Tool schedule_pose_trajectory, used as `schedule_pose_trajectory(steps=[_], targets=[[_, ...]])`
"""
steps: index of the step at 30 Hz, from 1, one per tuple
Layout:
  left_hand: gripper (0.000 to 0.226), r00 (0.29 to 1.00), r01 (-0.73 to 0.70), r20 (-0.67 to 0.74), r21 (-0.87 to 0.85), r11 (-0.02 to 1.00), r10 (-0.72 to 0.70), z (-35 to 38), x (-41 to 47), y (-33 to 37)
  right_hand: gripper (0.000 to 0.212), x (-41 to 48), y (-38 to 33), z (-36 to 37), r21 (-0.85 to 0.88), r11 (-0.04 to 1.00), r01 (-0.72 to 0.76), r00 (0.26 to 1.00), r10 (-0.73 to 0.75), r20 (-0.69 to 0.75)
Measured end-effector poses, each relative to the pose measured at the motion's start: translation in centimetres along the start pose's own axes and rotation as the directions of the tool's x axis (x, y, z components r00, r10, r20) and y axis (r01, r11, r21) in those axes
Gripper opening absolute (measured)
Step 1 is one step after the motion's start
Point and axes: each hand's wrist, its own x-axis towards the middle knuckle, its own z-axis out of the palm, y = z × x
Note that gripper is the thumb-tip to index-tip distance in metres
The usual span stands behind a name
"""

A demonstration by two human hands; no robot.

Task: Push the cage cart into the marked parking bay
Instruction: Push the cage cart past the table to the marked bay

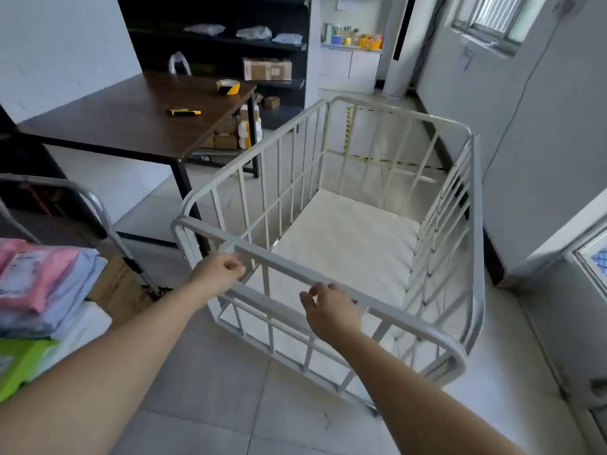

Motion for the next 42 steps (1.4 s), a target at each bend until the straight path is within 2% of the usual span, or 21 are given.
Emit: schedule_pose_trajectory(steps=[3, 7, 11, 16, 18, 20, 22, 25, 29, 33, 39, 42], targets=[[0.022, 0.992, -0.127, 0.041, 0.215, 0.968, 0.121, 0.3, 0.9, -1.2, 0.043, -0.3, 0.2, 2.0, -0.098, 0.995, -0.002, 1.0, 0.003, 0.013], [0.037, 0.971, -0.228, 0.158, 0.391, 0.892, 0.179, 0.9, 2.1, -2.8, 0.041, -0.5, 0.9, 4.2, -0.2, 0.98, -0.011, 1.0, 0.014, 0.016], [0.047, 0.944, -0.302, 0.263, 0.447, 0.842, 0.199, 1.3, 3.2, -4.2, 0.04, -0.6, 1.5, 4.8, -0.233, 0.973, -0.008, 1.0, 0.007, -0.002], [0.037, 0.896, -0.395, 0.397, 0.515, 0.76, 0.196, 1.3, 4.7, -5.0, 0.044, -0.2, 2.3, 5.4, -0.278, 0.96, 0.006, 1.0, -0.004, 0.009], [0.037, 0.869, -0.444, 0.453, 0.543, 0.713, 0.196, 1.1, 5.1, -5.1, 0.059, -0.2, 2.7, 5.7, -0.299, 0.953, 0.051, 0.999, -0.047, 0.023], [0.034, 0.841, -0.499, 0.496, 0.56, 0.661, 0.215, 1.1, 5.7, -5.5, 0.083, -0.2, 3.0, 5.9, -0.299, 0.948, 0.106, 0.994, -0.107, 0.014], [0.026, 0.82, -0.545, 0.525, 0.595, 0.591, 0.228, 1.1, 6.2, -5.8, 0.093, 0.0, 3.3, 6.1, -0.293, 0.947, 0.13, 0.99, -0.139, -0.01], [0.023, 0.793, -0.599, 0.554, 0.633, 0.49, 0.252, 1.2, 6.4, -5.6, 0.091, 0.2, 3.6, 6.4, -0.285, 0.946, 0.153, 0.985, -0.169, -0.035], [0.022, 0.787, -0.616, 0.543, 0.667, 0.42, 0.291, 1.4, 6.1, -5.4, 0.081, 0.4, 3.8, 6.6, -0.308, 0.937, 0.166, 0.981, -0.189, -0.047], [0.032, 0.781, -0.623, 0.537, 0.707, 0.336, 0.319, 1.6, 6.2, -5.5, 0.073, 0.7, 3.6, 6.4, -0.333, 0.923, 0.194, 0.976, -0.216, -0.028], [0.032, 0.777, -0.624, 0.524, 0.716, 0.313, 0.35, 1.7, 6.5, -5.6, 0.071, 1.3, 3.8, 6.7, -0.345, 0.919, 0.192, 0.975, -0.219, -0.039], [0.03, 0.776, -0.622, 0.517, 0.721, 0.304, 0.361, 1.9, 6.5, -5.6, 0.064, 1.6, 4.2, 7.2, -0.362, 0.919, 0.157, 0.982, -0.183, -0.038]])
